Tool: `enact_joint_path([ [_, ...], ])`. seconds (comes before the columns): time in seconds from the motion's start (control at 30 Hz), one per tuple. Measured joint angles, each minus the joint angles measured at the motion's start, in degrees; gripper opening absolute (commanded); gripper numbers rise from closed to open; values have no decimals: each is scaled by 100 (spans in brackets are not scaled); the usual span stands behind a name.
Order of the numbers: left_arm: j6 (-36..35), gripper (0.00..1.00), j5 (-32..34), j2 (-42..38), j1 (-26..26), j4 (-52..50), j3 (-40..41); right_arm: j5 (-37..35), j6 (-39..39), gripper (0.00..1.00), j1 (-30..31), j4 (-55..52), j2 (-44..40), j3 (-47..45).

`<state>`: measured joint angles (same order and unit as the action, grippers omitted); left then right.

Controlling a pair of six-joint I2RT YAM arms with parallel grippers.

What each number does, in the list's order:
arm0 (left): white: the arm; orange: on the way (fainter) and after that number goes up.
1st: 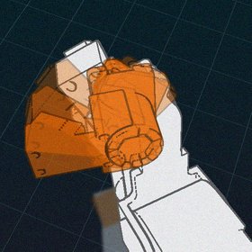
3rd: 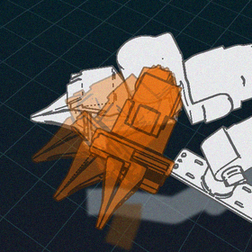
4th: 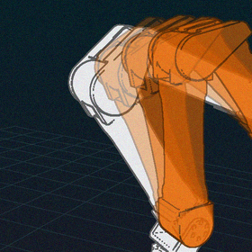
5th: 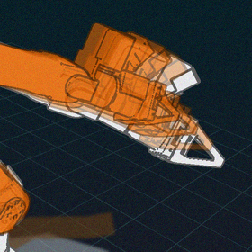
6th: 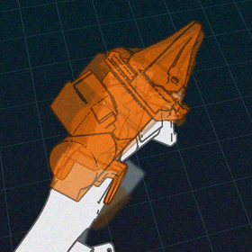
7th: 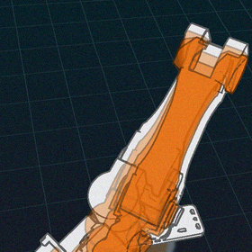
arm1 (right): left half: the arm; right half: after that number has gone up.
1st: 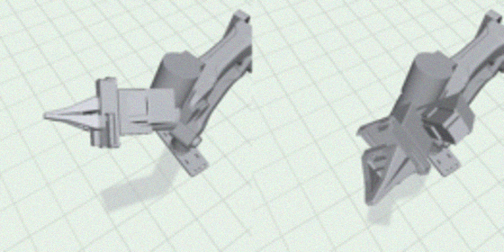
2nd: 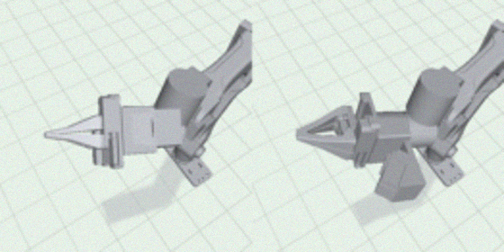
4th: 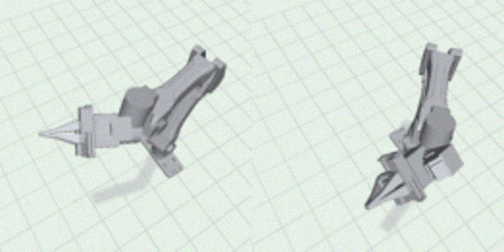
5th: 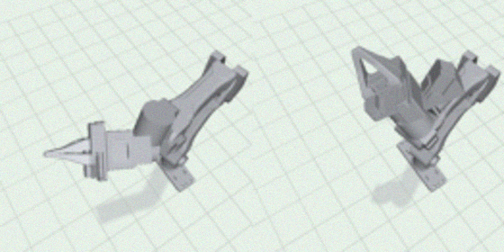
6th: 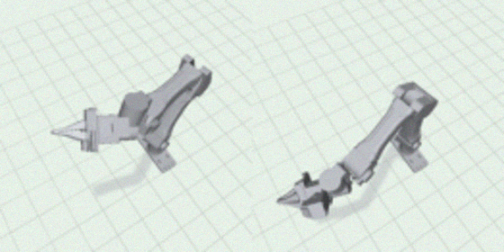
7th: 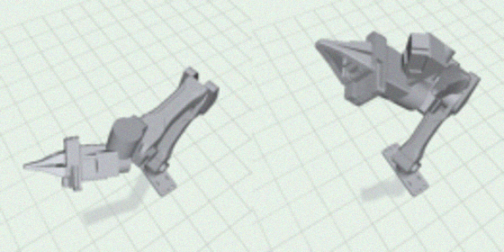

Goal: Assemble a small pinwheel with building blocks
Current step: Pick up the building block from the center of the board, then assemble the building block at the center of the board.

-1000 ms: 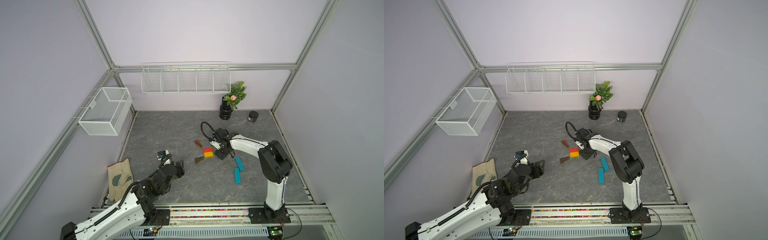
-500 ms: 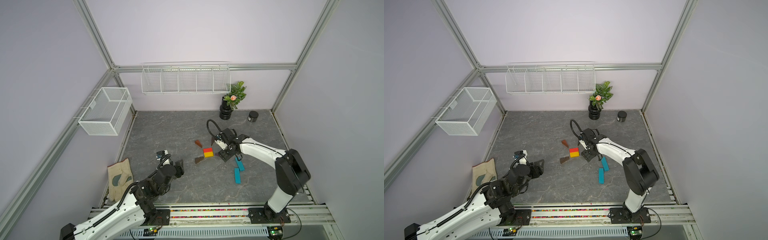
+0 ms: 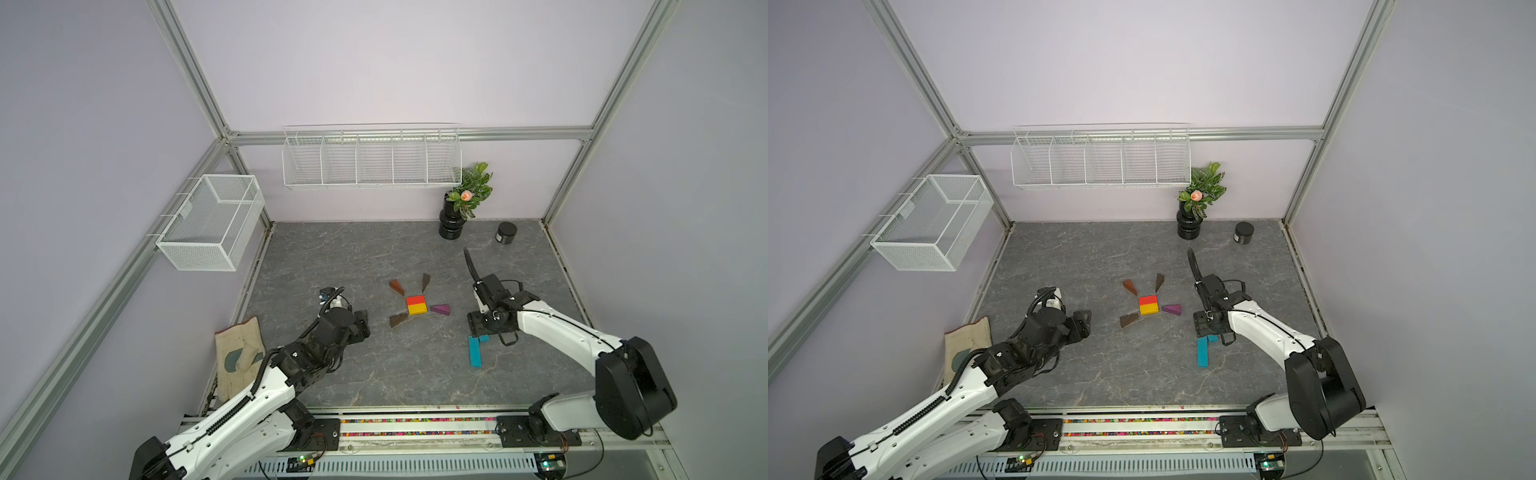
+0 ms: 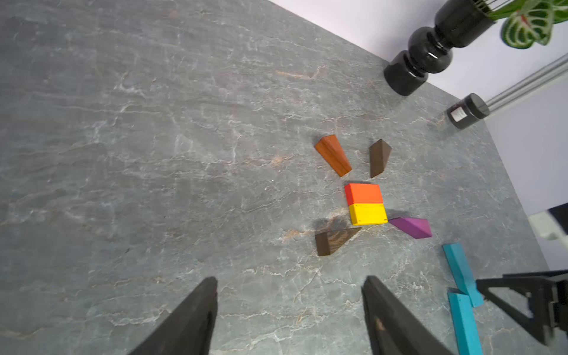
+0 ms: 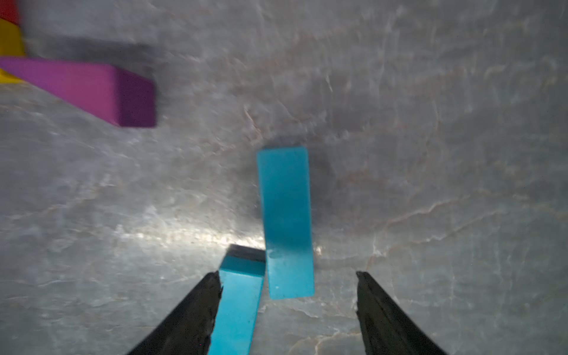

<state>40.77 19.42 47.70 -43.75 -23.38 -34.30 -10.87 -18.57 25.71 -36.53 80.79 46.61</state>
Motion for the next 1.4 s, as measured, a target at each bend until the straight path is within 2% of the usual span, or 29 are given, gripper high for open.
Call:
enact_joint_path([
  [0.33,-76,77,-146,-33,15,-13,-28,232,-374,54,-315,503,623,-160],
  [0.5,-74,77,-144,-286,15,-48,-4,234,-361,35,-361,656,841,15],
  [0.57,-63,77,-142,-354,15,-57,17,238,-365,30,-361,682,868,48],
  [0.77,-35,77,-122,-382,15,-90,101,278,-398,28,-269,420,496,66],
  [0.83,9,77,-92,-380,15,-94,129,260,-503,27,-72,251,98,114],
  [0.97,120,77,13,-302,15,-76,168,173,-975,27,691,76,-702,284],
  [1.07,162,77,24,-177,15,-35,175,59,-1370,27,1281,55,-841,345],
  [1.2,162,77,22,24,15,0,173,-57,-1832,28,1926,-13,-374,553],
  [1.4,160,77,9,120,15,0,173,-70,-2350,28,2330,186,570,791],
])
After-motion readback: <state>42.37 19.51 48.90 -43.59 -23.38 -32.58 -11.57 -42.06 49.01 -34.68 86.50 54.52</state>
